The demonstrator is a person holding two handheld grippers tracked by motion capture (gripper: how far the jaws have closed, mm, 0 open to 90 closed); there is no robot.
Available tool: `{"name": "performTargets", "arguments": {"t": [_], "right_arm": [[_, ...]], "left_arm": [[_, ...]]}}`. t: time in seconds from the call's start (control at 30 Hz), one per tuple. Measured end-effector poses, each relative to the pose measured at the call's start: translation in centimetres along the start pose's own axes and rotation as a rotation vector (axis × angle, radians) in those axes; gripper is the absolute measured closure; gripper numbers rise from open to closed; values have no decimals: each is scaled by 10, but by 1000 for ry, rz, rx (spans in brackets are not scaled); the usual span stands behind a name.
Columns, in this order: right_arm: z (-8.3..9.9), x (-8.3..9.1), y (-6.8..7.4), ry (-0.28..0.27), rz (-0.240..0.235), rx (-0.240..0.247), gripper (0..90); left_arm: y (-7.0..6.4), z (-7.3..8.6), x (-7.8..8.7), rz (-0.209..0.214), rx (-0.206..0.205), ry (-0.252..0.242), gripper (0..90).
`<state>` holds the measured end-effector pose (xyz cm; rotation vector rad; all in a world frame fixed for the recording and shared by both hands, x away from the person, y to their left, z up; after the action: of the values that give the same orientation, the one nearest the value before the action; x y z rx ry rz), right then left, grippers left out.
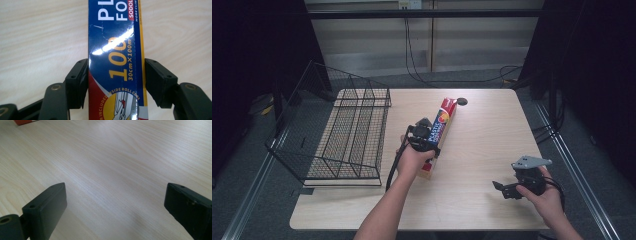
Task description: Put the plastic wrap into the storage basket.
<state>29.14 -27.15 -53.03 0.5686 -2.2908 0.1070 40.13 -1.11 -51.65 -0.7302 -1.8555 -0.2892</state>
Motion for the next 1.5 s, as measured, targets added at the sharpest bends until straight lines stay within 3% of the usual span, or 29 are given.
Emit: {"name": "performTargets", "arguments": {"t": [0.13,0.27,0.37,0.63,0.9,0.93,1.03,1.17,1.37,1.5], "right_arm": [[0,0,0,5,3,0,43],[0,0,1,3,4,-2,44],[-1,-1,1,1,7,3,45],[-1,0,0,-1,1,-3,44],[-2,0,-1,-7,5,-1,46],[-2,0,-1,-6,4,-3,45],[-1,0,-1,-4,5,-3,45],[-2,1,-1,-6,4,-4,46],[-2,0,-1,-3,4,-4,46],[-2,0,-1,-4,4,0,46]], "left_arm": [[1,9,5,9,-12,14,393],[2,6,4,6,-5,6,373],[4,-4,0,17,21,-27,314],[2,-28,-14,9,4,-45,219],[6,-50,-26,-38,-21,-55,160],[6,-52,-28,-34,2,-64,160],[9,-56,-31,-58,5,-84,182],[13,-59,-35,-60,28,-80,189],[15,-62,-39,-72,31,-64,223],[15,-63,-41,-87,15,-34,320]]}}
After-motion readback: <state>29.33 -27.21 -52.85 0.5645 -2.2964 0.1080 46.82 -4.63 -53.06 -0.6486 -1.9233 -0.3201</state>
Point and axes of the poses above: each handheld gripper's, and its own axes: x roughly backward along the jaws, z roughly out of its underside, y roughly to its left, the point moved 8 cm from there along -x, roughly forward along the jaws, and after that the axes turned 10 degrees about -x, right-handed, at the moved point
